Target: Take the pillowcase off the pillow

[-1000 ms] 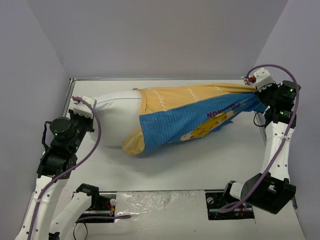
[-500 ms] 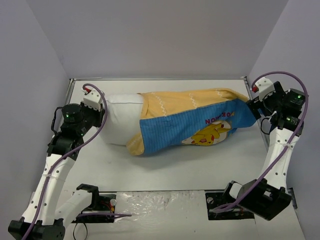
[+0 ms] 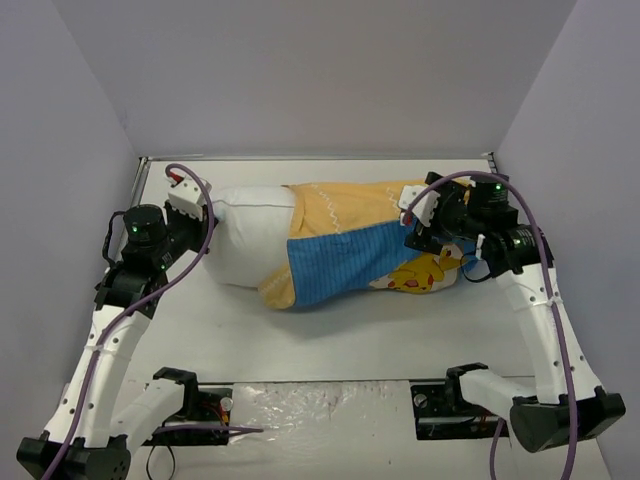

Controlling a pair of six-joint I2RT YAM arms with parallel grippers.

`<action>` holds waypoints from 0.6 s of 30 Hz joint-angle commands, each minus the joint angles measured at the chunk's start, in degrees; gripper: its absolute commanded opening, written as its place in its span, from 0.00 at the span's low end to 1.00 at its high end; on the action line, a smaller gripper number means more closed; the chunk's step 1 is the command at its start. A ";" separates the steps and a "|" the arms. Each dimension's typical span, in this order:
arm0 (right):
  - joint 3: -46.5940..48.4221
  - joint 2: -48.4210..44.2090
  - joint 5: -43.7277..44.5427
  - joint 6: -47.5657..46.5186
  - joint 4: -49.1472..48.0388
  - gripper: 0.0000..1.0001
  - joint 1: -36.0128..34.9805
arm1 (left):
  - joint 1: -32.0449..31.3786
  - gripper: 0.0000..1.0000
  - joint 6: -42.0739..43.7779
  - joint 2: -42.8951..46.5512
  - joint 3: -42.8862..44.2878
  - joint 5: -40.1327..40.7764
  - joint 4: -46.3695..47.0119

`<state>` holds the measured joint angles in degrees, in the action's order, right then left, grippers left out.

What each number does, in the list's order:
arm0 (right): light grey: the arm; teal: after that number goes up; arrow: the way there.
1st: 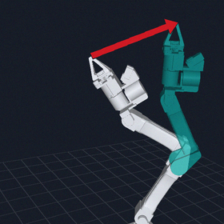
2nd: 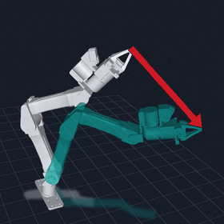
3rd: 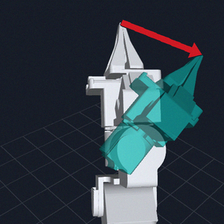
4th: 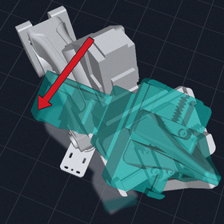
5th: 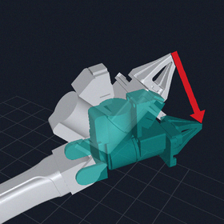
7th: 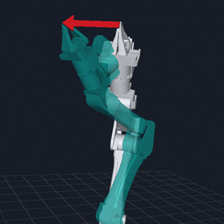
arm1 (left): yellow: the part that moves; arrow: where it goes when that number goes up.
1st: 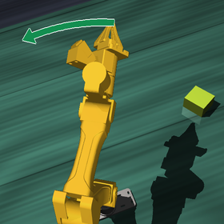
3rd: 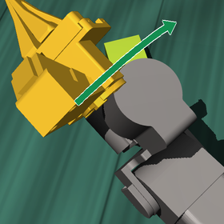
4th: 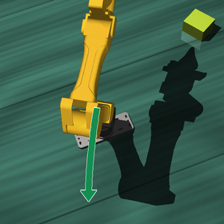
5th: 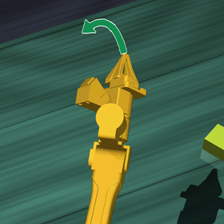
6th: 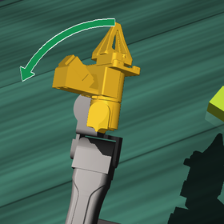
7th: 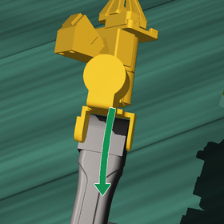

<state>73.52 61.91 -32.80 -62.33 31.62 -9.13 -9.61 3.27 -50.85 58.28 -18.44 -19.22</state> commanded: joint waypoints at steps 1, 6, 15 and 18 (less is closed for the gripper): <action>-0.92 3.04 16.93 2.39 -3.92 0.88 -3.00 | -0.06 0.02 -1.25 2.07 1.84 -2.48 6.57; -1.26 4.80 23.73 -0.60 -5.07 0.80 -4.32 | -0.06 0.02 -0.90 2.07 1.48 -2.31 6.83; -4.00 4.63 29.63 -3.77 -5.16 0.19 -5.20 | -0.06 0.02 -0.81 1.55 1.66 -2.13 7.44; -3.03 3.92 29.81 -3.24 -5.34 0.01 -5.20 | -0.06 0.02 -0.72 1.54 2.01 -1.87 7.18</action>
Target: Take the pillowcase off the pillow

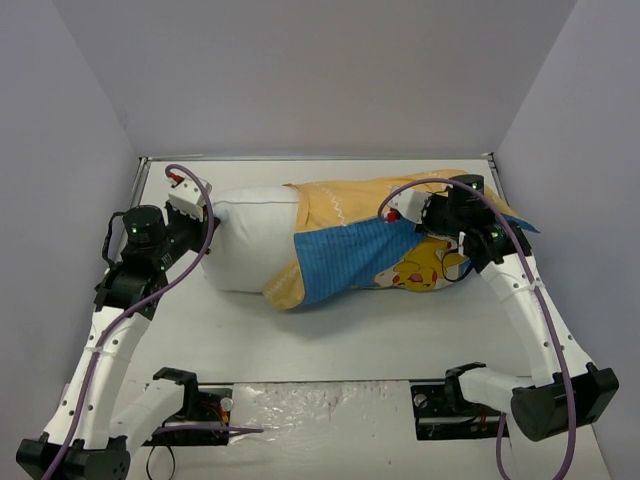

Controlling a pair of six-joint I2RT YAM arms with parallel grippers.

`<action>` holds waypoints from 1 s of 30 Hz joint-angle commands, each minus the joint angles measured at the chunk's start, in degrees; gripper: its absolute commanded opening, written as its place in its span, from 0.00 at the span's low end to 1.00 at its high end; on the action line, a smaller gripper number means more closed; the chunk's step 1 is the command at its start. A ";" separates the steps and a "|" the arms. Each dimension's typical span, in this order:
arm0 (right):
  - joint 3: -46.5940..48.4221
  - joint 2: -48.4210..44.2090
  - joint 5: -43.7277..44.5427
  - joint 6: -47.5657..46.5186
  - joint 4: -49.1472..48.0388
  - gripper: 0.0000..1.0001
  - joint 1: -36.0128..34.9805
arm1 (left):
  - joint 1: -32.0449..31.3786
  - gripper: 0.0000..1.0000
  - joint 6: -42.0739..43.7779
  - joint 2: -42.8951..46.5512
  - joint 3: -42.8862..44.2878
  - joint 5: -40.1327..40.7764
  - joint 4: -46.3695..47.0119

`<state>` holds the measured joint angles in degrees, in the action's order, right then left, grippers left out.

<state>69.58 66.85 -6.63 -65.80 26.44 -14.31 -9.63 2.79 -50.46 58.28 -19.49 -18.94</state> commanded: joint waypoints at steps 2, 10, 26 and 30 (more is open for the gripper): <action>1.26 -1.72 4.17 0.32 -0.59 0.00 0.33 | -0.04 0.02 0.11 1.32 2.10 -0.03 6.64; 2.14 -4.71 4.71 0.59 -11.22 0.00 13.49 | 0.49 0.02 2.05 0.19 8.24 3.40 4.61; -2.97 0.65 -9.53 5.76 -17.21 0.00 39.70 | 2.24 0.02 0.82 -0.61 8.08 2.18 5.67; -2.96 -1.80 -20.06 7.18 -11.36 0.05 40.41 | 2.16 0.02 -1.46 -1.83 7.11 -2.74 6.46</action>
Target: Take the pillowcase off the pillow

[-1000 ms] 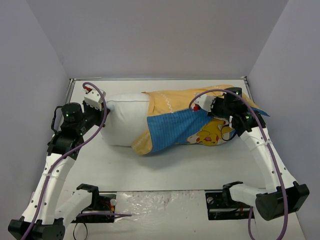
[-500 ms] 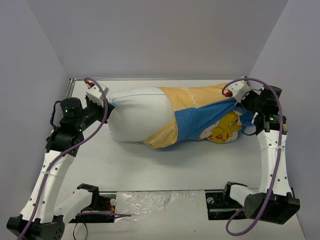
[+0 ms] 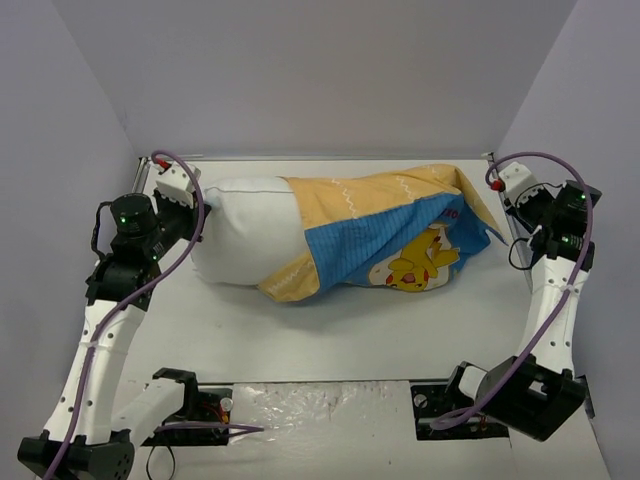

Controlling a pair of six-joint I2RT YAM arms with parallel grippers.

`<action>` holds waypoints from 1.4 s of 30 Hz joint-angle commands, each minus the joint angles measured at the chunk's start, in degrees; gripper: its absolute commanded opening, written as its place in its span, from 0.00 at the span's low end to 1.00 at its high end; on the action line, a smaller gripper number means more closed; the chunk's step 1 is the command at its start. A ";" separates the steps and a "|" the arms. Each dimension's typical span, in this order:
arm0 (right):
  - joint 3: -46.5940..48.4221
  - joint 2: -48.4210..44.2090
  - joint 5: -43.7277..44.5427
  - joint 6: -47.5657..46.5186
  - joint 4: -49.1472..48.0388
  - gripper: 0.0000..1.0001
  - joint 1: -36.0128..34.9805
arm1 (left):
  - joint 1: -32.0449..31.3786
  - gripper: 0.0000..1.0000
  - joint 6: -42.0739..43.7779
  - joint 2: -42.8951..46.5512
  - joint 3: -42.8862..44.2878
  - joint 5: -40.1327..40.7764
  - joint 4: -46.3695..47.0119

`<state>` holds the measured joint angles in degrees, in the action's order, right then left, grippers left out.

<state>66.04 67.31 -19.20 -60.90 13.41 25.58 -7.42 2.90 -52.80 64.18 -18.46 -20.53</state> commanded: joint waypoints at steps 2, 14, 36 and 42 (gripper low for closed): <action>1.37 -4.99 -18.64 0.09 6.78 0.36 0.43 | -0.05 0.02 -4.72 -0.63 0.60 -5.27 8.66; -2.31 -13.87 -25.47 -2.21 23.07 0.81 -21.62 | -0.31 0.02 -22.13 -8.45 2.08 -0.97 8.23; -14.01 1.23 10.32 17.40 1.09 0.80 -56.26 | 0.04 0.48 -24.00 -19.63 13.95 11.86 -1.08; -11.73 3.62 10.68 14.15 1.00 0.85 -56.26 | -0.05 0.87 -17.66 -7.95 9.13 15.82 0.93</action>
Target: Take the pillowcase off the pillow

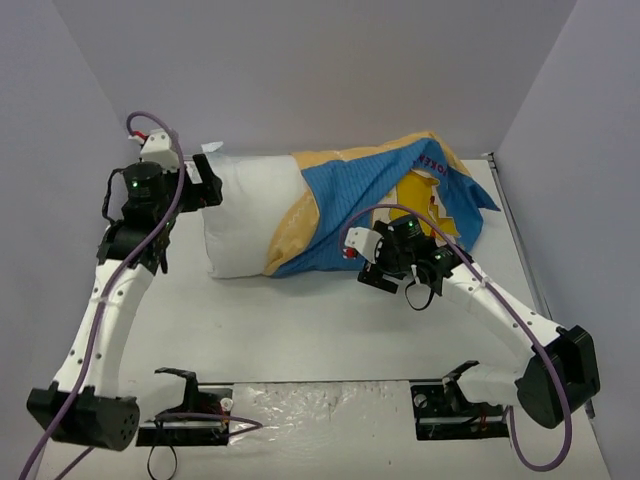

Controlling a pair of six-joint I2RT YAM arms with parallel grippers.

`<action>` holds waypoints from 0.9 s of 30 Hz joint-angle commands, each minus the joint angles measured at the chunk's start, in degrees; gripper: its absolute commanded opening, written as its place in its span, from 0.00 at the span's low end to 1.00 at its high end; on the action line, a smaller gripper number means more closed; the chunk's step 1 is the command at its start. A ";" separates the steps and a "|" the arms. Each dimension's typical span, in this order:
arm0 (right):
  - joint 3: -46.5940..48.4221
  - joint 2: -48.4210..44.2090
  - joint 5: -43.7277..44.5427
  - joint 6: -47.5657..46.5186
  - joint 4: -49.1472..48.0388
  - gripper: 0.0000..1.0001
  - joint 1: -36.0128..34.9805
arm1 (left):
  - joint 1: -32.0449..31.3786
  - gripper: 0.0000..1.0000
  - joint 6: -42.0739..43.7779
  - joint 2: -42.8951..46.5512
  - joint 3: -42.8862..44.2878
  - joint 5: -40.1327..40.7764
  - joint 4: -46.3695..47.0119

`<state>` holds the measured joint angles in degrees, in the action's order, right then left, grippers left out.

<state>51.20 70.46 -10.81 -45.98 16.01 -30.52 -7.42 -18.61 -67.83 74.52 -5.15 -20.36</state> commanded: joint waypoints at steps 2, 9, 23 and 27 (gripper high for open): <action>3.73 1.61 2.72 -2.01 -1.51 0.86 -0.24 | -0.14 0.92 3.76 13.41 -4.54 0.41 3.48; 4.26 4.77 5.70 -6.67 -4.14 0.91 -1.03 | -0.66 0.97 2.44 30.55 -20.10 -6.97 7.61; 2.16 9.16 18.96 -6.76 -31.28 0.97 -4.10 | -2.25 0.97 5.34 40.23 -32.95 -8.65 10.17; -3.28 14.35 29.68 -5.79 -42.53 0.98 -7.17 | -2.34 0.97 5.43 40.93 -33.21 -8.65 9.29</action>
<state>51.72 80.93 9.30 -52.53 -15.16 -35.81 -9.43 -14.00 -27.59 40.69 -13.06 -13.06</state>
